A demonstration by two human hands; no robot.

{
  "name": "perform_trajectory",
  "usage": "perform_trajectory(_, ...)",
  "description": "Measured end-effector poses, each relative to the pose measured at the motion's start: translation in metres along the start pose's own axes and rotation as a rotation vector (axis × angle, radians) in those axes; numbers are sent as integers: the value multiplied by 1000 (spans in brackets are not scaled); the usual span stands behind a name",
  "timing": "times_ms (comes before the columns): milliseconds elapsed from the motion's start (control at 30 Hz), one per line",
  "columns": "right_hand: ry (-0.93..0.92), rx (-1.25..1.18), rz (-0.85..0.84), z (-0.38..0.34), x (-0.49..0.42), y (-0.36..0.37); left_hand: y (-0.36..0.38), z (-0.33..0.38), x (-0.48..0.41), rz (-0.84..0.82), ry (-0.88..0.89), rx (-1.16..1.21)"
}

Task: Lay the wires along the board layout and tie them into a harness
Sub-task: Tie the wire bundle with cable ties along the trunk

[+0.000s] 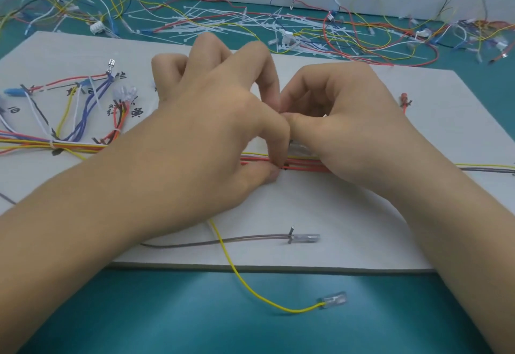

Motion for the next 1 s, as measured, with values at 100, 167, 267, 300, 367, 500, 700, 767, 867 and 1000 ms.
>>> perform_trajectory(100, 1, 0, 12, 1, 0, -1, 5, 4, 2, -68, 20, -8)
perform_trajectory(167, 7, -1, 16, 2, 0, -2, 8, 5, 2, -102, 12, -2)
perform_trajectory(267, 18, -9, 23, 3, 0, -2, 12, 4, 2, -118, -29, 30)
perform_trajectory(300, 18, -9, 26, 3, 0, -2, 13, 3, 1, -119, -51, 40)
perform_trajectory(367, 17, -10, 27, 3, 0, -2, 15, 2, 0, -130, -99, 54)
perform_trajectory(500, 13, -14, 18, 1, 1, -2, 16, 3, 0, -152, -151, 39)
perform_trajectory(700, 8, 2, 12, 1, 1, -2, 11, 9, 0, -83, -85, -97)
perform_trajectory(767, 20, 3, 3, 2, 1, -3, 1, 6, 2, 5, -101, -179)
perform_trajectory(867, 27, 26, -38, 2, 2, 0, -12, -1, 5, 101, -139, -229)
perform_trajectory(1000, 23, 53, -88, 1, 3, 3, -9, -9, 2, 99, -179, 43)
Point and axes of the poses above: each hand's wrist, its own x-axis away from the middle knuckle, its own y-axis out of the palm, z = x × y, the point moved 8 cm from there along -x, towards the middle knuckle, and after that the axes turned 14 degrees about x, right-handed, at the moved point
